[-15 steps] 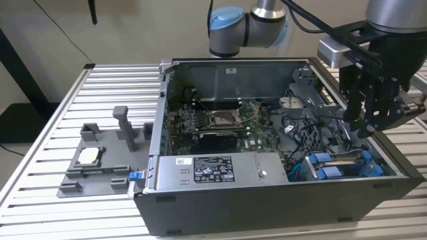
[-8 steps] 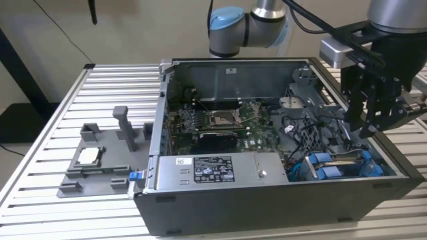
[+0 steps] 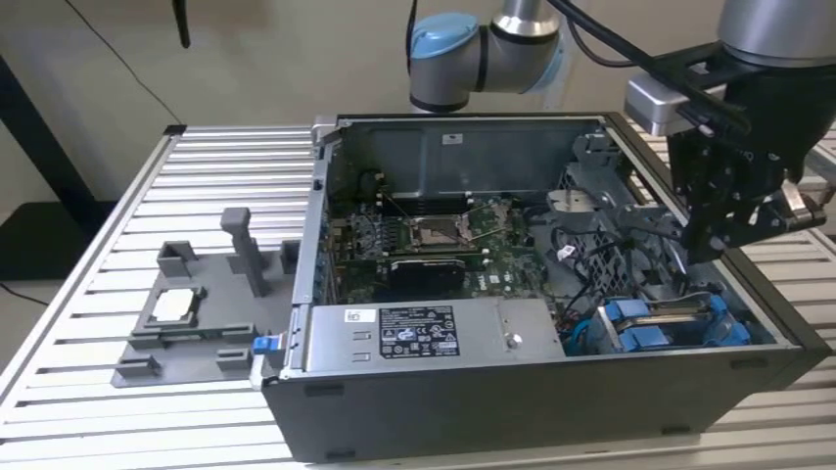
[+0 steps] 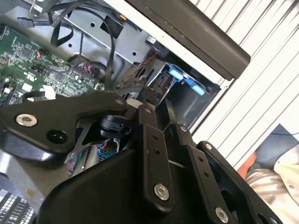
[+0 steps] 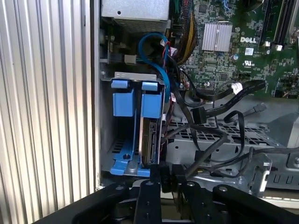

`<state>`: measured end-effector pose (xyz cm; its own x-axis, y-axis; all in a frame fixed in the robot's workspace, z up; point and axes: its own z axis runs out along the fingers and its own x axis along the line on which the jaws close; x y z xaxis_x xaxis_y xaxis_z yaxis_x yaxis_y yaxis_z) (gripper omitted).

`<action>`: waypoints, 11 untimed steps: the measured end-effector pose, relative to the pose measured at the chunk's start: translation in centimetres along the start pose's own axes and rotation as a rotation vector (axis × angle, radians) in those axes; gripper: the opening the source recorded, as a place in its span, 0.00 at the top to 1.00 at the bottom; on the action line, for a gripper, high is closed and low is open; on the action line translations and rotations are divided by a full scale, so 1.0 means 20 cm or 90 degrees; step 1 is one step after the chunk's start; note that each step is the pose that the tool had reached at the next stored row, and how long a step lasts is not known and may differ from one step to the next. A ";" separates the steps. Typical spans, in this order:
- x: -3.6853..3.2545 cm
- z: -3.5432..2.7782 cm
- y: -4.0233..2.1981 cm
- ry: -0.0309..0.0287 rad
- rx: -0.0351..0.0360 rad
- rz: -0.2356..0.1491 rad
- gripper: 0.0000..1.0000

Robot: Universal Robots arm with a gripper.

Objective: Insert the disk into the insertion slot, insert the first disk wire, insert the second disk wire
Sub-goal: 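Insert the first disk wire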

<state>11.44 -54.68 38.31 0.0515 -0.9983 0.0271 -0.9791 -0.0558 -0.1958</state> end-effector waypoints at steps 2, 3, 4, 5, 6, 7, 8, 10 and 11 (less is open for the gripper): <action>-0.001 0.004 0.001 0.0000 0.0000 0.000 0.75; -0.001 0.005 0.001 0.0001 0.0000 0.000 0.75; -0.001 0.005 0.001 0.0001 0.0000 0.000 0.77; -0.001 0.005 0.001 0.0002 0.0000 0.000 0.81; -0.001 0.005 0.001 0.0001 0.0000 0.000 0.81; -0.001 0.006 0.001 0.0000 0.0000 0.000 0.81; -0.001 0.006 0.001 0.0001 0.0000 0.000 0.81; -0.001 0.006 0.001 0.0001 0.0000 0.000 0.81; -0.001 0.006 0.001 0.0001 0.0000 0.000 0.81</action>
<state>11.44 -54.67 38.18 0.0515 -0.9983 0.0272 -0.9791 -0.0559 -0.1958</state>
